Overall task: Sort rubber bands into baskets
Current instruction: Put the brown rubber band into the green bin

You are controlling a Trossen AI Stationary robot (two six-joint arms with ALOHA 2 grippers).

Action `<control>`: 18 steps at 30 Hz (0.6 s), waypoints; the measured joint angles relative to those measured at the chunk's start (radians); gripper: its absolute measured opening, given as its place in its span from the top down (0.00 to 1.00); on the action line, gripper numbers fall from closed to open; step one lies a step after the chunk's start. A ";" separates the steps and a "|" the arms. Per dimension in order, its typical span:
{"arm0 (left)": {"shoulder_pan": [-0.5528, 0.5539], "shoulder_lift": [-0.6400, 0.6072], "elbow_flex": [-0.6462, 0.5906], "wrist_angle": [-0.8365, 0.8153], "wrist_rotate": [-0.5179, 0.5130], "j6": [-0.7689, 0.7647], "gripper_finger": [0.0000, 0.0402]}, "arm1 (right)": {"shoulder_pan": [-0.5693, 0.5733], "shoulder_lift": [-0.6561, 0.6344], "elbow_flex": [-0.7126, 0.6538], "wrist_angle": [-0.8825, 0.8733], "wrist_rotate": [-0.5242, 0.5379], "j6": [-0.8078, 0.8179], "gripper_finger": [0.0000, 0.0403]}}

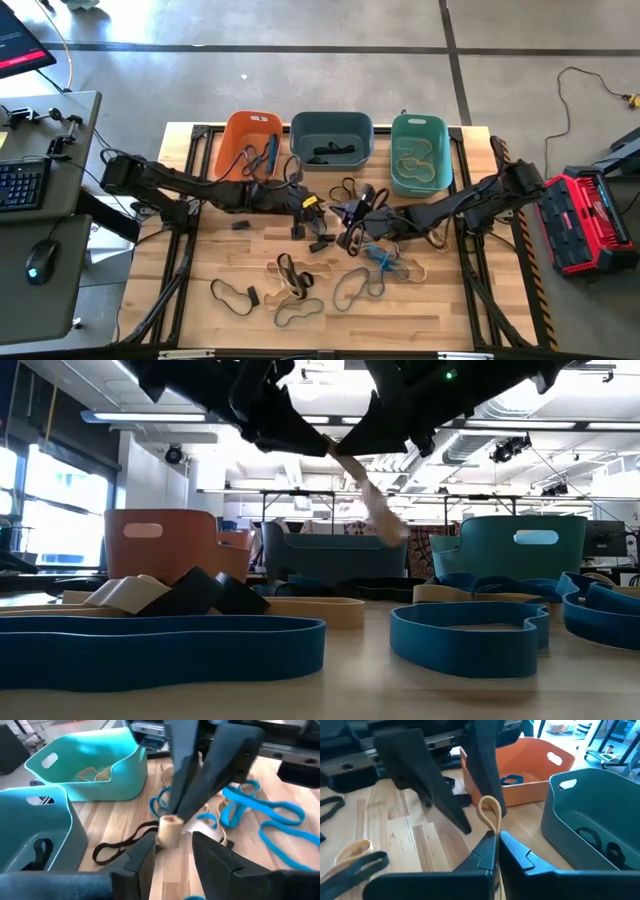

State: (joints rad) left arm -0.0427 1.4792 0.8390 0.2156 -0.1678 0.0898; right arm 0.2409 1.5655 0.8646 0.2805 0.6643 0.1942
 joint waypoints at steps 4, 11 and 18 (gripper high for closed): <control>0.021 0.000 -0.063 0.103 0.067 -0.042 0.68 | 0.000 -0.045 0.000 -0.068 0.036 0.009 1.00; 0.023 0.000 -0.148 0.291 0.153 -0.081 0.68 | -0.038 -0.204 0.000 -0.295 0.126 0.034 1.00; 0.023 -0.012 -0.221 0.461 0.167 -0.105 0.68 | -0.158 -0.382 0.000 -0.582 0.221 0.095 1.00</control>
State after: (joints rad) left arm -0.0200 1.4669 0.6178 0.6768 -0.0004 -0.0156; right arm 0.0832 1.1835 0.8646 -0.3019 0.8853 0.2895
